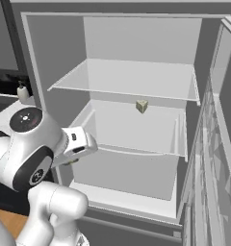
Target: Grab a lemon wedge from the fridge and one ice cube from the ice bowl, and put them in the glass of lemonade.
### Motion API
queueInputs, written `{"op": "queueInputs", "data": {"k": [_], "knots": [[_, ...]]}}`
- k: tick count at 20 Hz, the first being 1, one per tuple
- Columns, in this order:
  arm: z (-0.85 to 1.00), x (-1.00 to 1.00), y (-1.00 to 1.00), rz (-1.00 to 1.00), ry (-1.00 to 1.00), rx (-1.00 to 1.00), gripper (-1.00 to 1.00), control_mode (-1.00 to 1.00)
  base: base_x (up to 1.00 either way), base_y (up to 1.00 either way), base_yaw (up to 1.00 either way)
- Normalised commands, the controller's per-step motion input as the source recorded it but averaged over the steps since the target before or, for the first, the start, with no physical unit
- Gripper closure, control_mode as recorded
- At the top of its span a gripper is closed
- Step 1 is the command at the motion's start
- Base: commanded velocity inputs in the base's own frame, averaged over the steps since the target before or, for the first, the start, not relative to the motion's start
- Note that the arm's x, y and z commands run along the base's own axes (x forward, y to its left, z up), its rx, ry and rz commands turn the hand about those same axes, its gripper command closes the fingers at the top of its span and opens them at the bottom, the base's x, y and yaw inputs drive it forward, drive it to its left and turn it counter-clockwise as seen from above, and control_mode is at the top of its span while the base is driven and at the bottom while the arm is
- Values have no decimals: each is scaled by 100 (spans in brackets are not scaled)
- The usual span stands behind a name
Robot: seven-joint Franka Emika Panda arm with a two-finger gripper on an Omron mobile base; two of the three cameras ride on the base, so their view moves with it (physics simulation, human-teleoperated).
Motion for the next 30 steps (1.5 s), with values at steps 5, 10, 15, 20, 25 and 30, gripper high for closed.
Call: {"op": "queueInputs", "data": {"k": [5,10,15,20,25,30], "knots": [[0,-25,0,0,0,0,100,-100,0,0,0],[0,-25,0,0,0,0,100,100,-9,1,0],[0,0,0,0,0,0,100,100,-72,65,0],[0,0,0,0,0,0,100,100,-51,100,0],[0,0,0,0,0,0,100,100,9,100,-3],[0,0,0,0,0,0,100,100,54,94,-16]]}}
